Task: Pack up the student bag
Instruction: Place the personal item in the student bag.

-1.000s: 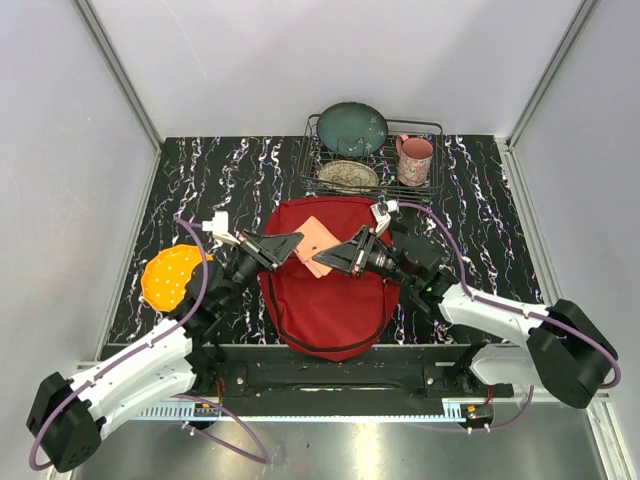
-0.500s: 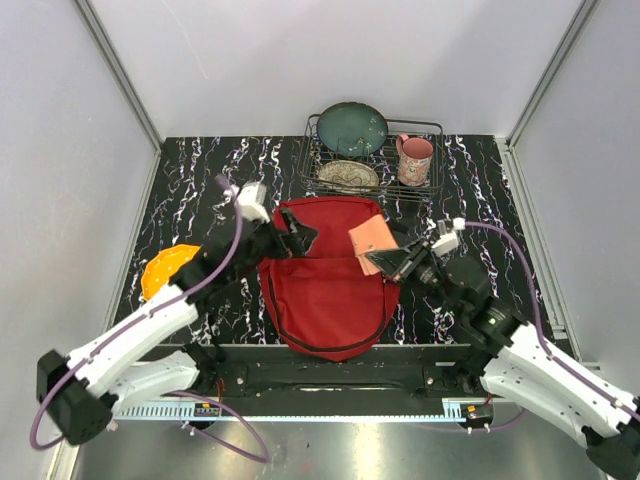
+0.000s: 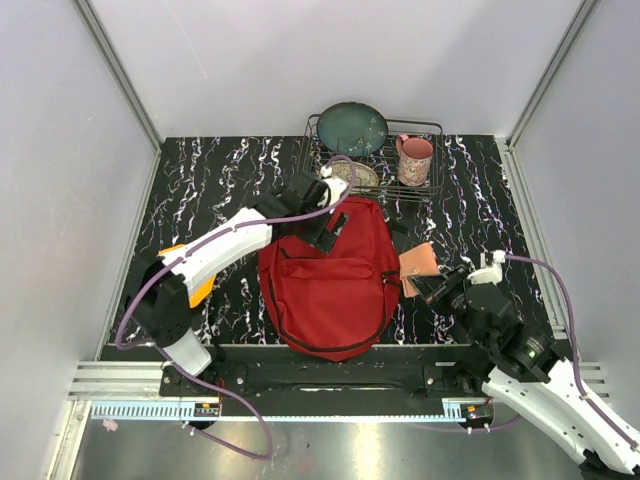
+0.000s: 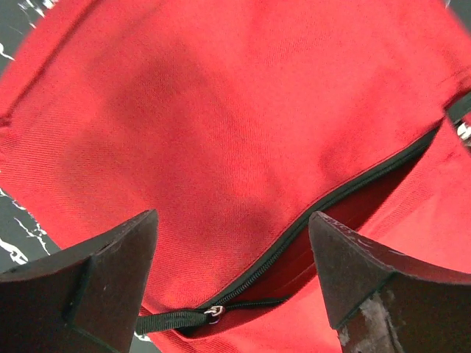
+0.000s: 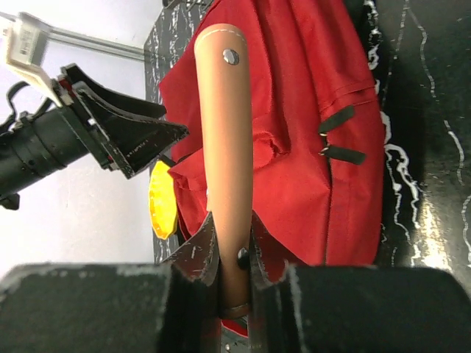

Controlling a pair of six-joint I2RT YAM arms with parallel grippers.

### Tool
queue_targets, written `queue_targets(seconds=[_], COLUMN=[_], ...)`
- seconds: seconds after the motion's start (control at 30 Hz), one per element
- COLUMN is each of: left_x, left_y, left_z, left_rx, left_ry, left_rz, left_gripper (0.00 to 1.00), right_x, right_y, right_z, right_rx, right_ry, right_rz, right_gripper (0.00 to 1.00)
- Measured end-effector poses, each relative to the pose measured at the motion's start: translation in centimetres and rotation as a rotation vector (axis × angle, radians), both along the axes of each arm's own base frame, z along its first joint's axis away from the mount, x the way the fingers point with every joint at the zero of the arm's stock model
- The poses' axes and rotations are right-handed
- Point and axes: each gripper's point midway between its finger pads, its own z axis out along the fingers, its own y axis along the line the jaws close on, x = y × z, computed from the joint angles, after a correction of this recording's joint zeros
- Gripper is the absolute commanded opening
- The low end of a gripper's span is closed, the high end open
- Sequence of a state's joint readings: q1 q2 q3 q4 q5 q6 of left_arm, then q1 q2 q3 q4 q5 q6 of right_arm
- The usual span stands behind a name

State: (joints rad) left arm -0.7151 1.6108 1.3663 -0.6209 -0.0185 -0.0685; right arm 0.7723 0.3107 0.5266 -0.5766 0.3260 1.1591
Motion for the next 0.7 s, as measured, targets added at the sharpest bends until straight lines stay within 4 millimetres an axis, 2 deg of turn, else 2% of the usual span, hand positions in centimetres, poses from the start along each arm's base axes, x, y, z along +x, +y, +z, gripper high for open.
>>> queue_targets(seconds=[0.07, 0.17, 0.4, 0.57, 0.7], left_x=[-0.5, -1.8, -4.6, -6.9, -6.5], left_y=[0.2, 0.4, 0.3, 0.2, 0.7], left_z=[-1.7, -3.1, -5.8, -5.6, -5.5], left_rx=[0.045, 0.066, 0.093, 0.1, 0.128], left_ry=[0.055, 0.121, 0.186, 0.147, 0.085], left_rz=[-0.023, -0.042, -0.078, -0.114, -0.06], left_gripper=[0.84, 0.8, 0.79, 0.79, 0.8], right_x=[-0.2, -0.4, -0.2, 0.2, 0.3], right_y=[-0.6, -1.2, -0.9, -0.1, 0.7], right_z=[-0.4, -1.0, -2.2, -2.9, -3.4], right_rx=[-0.012, -0.033, -0.077, -0.086, -0.077], right_ry=[0.008, 0.025, 0.068, 0.088, 0.096], right_rz=[-0.016, -0.032, -0.028, -0.012, 0.013], right_gripper=[0.0, 0.0, 0.0, 0.0, 0.0])
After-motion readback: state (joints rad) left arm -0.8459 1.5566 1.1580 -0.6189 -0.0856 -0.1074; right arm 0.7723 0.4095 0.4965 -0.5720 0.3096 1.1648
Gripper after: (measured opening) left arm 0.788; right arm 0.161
